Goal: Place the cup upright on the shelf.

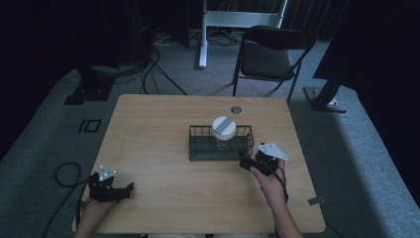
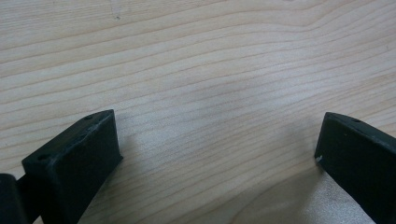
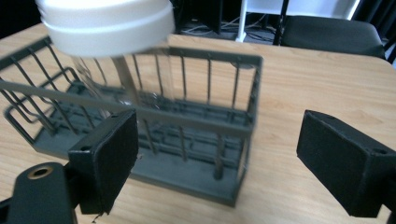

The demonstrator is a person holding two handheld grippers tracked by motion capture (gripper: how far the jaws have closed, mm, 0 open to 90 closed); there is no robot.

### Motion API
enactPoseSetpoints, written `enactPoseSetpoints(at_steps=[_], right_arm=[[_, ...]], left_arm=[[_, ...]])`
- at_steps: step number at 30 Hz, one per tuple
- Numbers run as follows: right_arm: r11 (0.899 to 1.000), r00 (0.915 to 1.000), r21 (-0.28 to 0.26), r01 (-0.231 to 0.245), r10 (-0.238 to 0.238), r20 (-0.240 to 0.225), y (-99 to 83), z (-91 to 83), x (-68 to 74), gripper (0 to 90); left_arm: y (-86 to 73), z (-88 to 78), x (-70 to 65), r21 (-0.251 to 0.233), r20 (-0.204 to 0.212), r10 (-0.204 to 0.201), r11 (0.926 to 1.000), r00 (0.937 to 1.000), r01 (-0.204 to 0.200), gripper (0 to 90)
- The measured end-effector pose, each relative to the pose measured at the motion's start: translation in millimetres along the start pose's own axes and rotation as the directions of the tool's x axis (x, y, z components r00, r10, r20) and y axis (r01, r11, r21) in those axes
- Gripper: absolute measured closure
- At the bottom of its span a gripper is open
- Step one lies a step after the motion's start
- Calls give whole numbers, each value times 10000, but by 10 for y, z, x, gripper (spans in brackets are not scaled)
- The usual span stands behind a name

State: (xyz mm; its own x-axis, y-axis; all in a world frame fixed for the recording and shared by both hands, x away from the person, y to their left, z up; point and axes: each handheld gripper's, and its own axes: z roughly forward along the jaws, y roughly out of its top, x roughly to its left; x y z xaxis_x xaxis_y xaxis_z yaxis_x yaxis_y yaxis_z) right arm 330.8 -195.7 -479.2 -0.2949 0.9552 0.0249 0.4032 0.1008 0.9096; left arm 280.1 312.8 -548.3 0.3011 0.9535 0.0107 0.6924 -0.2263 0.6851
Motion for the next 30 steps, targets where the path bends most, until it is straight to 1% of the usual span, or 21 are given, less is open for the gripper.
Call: enactPoseSetpoints(at_steps=[8, 15, 17, 30], right_arm=[[9991, 9995, 370, -210, 201, 232, -202, 13, -162, 125], [9967, 9980, 761, -289, 245, 584, -382, 62, -308, 125], [9964, 9973, 825, -212, 153, 715, -416, 72, -339, 126], [9888, 9922, 1422, -452, 278, 1218, -613, 104, -543, 128]], left_arm=[[0, 0, 0, -1, 1, 0, 10000, 10000, 0, 1], [0, 0, 0, 1, 1, 2, 10000, 10000, -2, 1], [0, 0, 0, -1, 1, -1, 10000, 10000, 1, 1], [0, 0, 0, -1, 1, -2, 10000, 10000, 2, 1]])
